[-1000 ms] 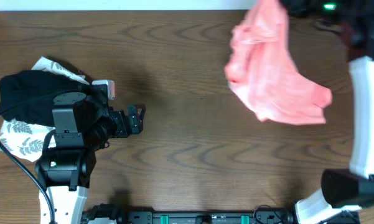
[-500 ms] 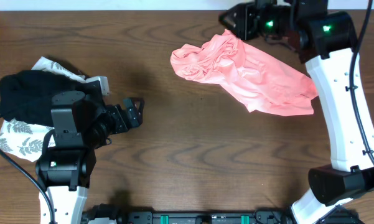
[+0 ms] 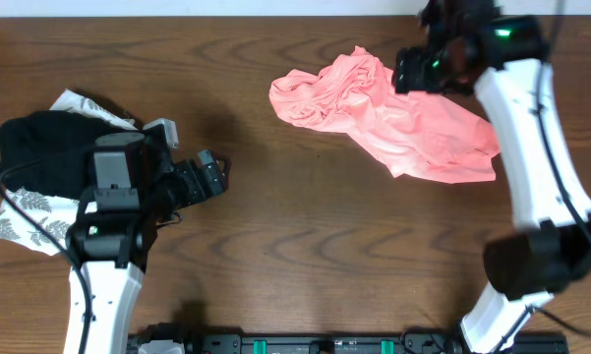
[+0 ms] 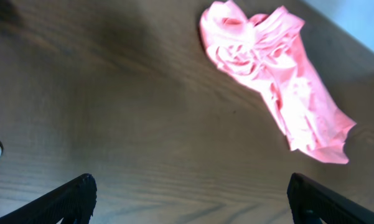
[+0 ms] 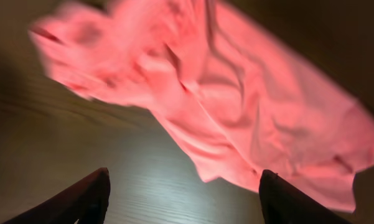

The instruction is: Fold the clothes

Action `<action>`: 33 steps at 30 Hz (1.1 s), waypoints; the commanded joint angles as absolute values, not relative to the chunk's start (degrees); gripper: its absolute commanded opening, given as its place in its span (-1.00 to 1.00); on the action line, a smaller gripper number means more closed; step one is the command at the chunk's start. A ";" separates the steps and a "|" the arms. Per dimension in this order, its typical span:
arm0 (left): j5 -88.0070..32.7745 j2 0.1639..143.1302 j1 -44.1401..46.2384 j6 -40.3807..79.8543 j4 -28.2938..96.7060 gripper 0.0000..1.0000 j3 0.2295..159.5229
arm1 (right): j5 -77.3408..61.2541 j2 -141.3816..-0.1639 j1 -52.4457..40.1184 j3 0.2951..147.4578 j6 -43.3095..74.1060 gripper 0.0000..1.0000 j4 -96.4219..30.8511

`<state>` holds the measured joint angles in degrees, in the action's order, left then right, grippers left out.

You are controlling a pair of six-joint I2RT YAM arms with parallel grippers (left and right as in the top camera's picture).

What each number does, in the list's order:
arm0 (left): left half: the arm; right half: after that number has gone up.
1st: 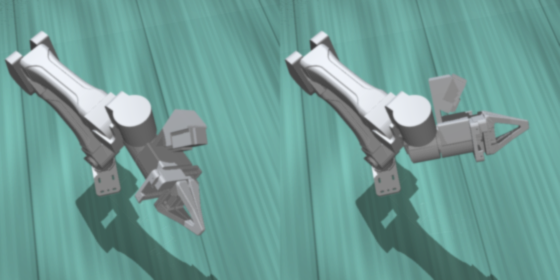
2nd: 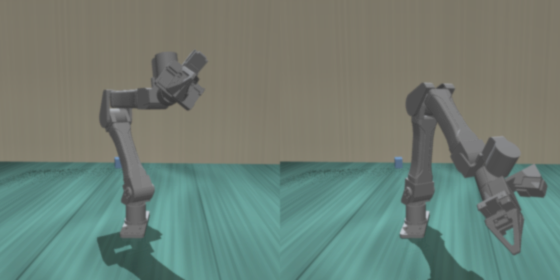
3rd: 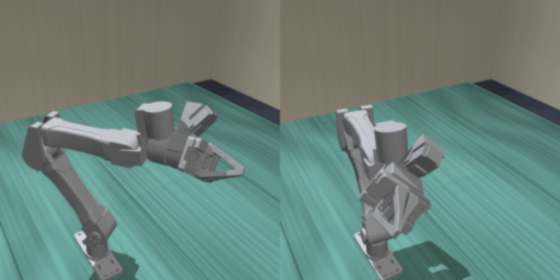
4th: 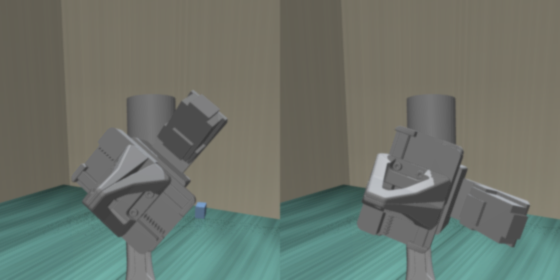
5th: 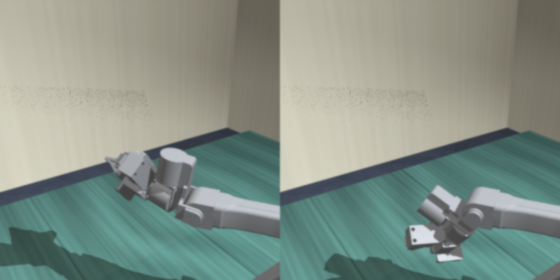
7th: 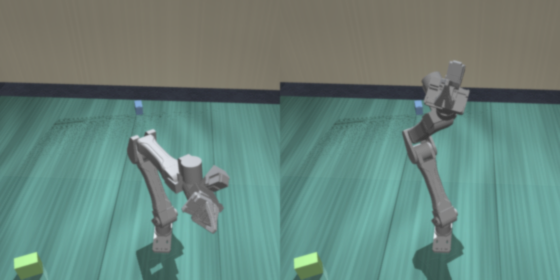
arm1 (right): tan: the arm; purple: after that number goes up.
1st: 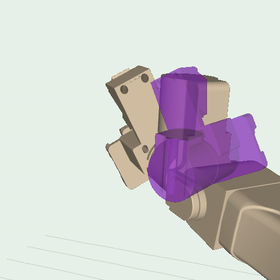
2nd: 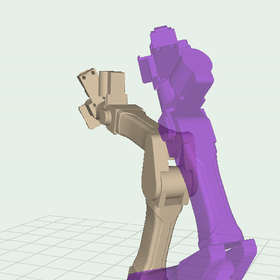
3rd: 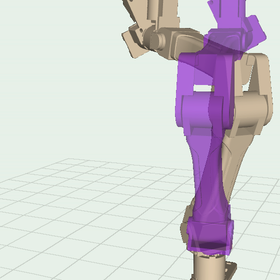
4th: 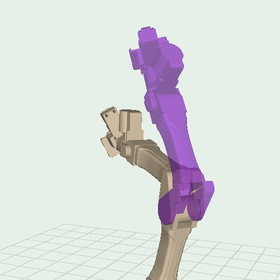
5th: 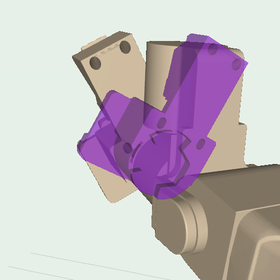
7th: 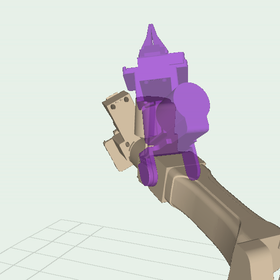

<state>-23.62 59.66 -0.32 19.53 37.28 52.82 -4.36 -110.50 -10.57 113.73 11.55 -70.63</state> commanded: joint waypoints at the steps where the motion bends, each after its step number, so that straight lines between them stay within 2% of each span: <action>1: -23.62 61.58 -0.56 19.84 38.17 0.96 53.84 | -0.47 -116.05 -10.11 108.14 11.88 0.41 -69.58; 3: -23.59 62.39 -0.56 19.84 39.00 0.96 53.84 | -0.64 -118.15 -10.09 105.27 10.37 0.35 -67.90; 8: -23.57 63.46 -0.56 19.81 39.40 0.96 53.84 | -1.10 -120.60 -11.92 99.24 6.55 0.35 -63.68; 17: -23.57 63.51 -0.56 19.81 39.00 0.96 53.84 | -1.32 -120.68 -15.88 87.92 6.33 0.35 -51.99; 20: -23.57 63.51 -0.56 19.81 38.96 0.96 53.84 | 4.49 -120.68 -16.86 84.53 8.84 0.28 -48.82; 21: -23.57 63.51 -0.56 19.81 38.94 0.96 53.84 | 6.44 -120.68 -16.93 84.20 10.07 0.22 -48.51; 25: -23.57 63.51 -0.56 19.81 39.03 0.96 53.84 | 8.93 -120.27 -16.95 84.42 10.68 -0.23 -48.12; 33: -23.57 63.51 -0.56 19.84 39.64 0.96 53.84 | 9.04 -111.70 -16.91 85.45 9.98 -0.65 -49.08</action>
